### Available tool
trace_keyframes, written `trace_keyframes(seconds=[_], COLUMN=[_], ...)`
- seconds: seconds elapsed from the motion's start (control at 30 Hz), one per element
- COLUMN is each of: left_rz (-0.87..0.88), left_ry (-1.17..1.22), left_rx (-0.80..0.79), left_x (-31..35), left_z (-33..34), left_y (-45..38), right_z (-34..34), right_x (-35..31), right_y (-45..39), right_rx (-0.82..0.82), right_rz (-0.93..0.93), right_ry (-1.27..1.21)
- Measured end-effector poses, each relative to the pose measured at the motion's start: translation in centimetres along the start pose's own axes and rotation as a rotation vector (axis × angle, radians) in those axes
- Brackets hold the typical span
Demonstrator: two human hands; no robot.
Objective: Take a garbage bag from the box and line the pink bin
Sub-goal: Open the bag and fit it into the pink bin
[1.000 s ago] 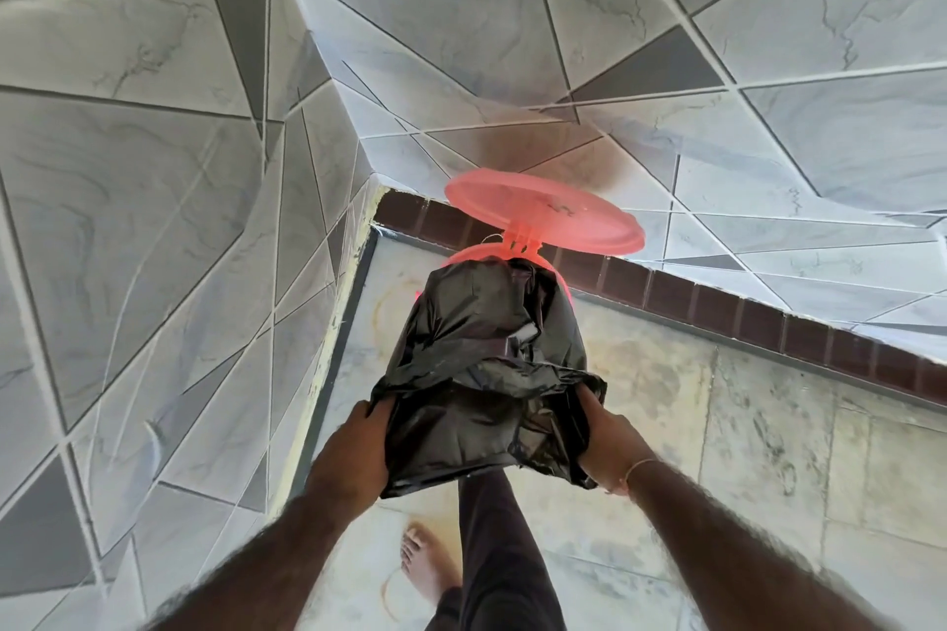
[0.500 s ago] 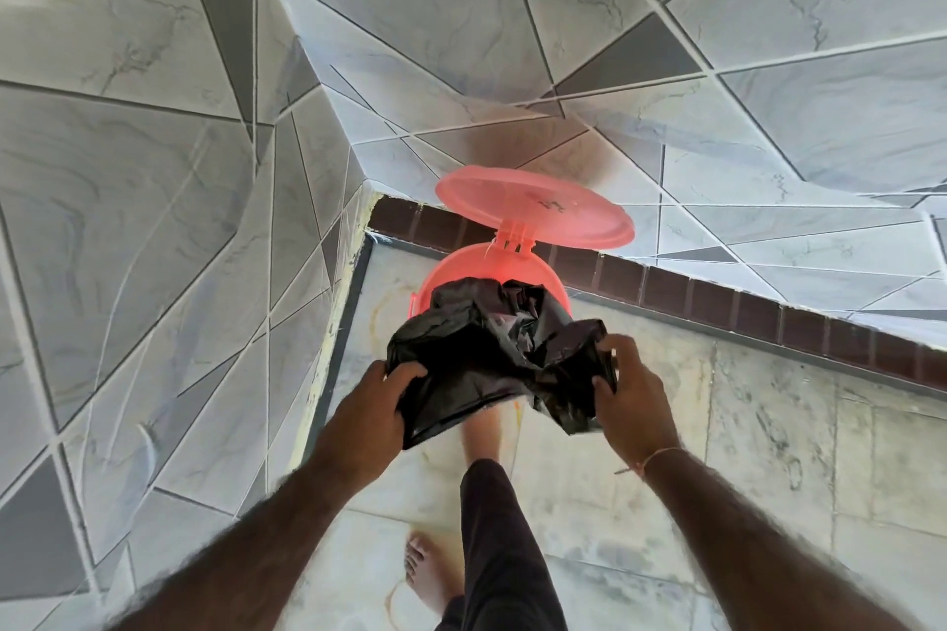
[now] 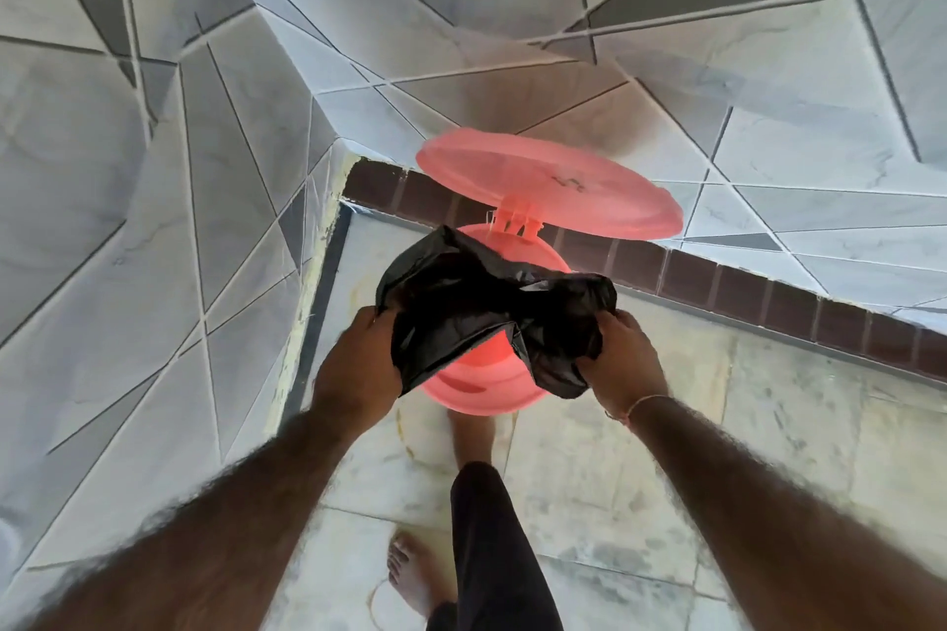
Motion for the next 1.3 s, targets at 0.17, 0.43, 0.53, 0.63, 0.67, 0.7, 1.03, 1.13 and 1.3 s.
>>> trace_keyframes(seconds=[0.17, 0.43, 0.53, 0.63, 0.67, 0.7, 1.03, 1.13, 1.3], left_rz=[-0.038, -0.196, -0.204, -0.198, -0.189, -0.167, -0.138, -0.19, -0.144], left_ry=[-0.295, -0.038, 0.028, 0.082, 0.078, 0.066, 0.174, 0.17, 0.219], left_rx=[-0.209, -0.071, 0.016, 0.086, 0.092, 0.093, 0.004, 0.028, 0.007], left_x=[-3.0, -7.3, -6.6, -5.9, -5.7, -5.5, -5.3, -3.8, -3.0], left_z=[4.7, 8.1, 7.9, 7.4, 7.3, 7.3, 3.8, 1.8, 1.1], left_y=[1.9, 0.1, -2.2, -4.7, -5.4, -6.1, -10.7, -11.7, -13.5], right_z=[4.3, 6.0, 5.7, 5.0, 4.8, 4.7, 3.1, 1.8, 1.7], right_x=[4.3, 8.1, 7.7, 7.1, 6.8, 6.6, 5.6, 4.4, 4.1], right_y=[1.4, -1.1, -3.4, -5.2, -5.7, -6.3, -10.1, -11.3, -11.7], right_rx=[-0.201, -0.104, 0.001, 0.102, 0.116, 0.118, 0.046, 0.147, 0.028], right_rz=[0.067, 0.159, 0.171, 0.163, 0.169, 0.169, 0.102, 0.055, -0.007], right_ry=[0.113, 0.14, 0.112, 0.091, 0.089, 0.096, 0.091, -0.001, 0.142])
Point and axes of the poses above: each hand's wrist, its own y-axis away from the middle knuckle, its own z-axis out of the palm, x = y × z, the point moved 3 cm from there along -y, towards the middle knuckle, and after that the axes turned 3 degrees about -z, right-handed, at the moved point
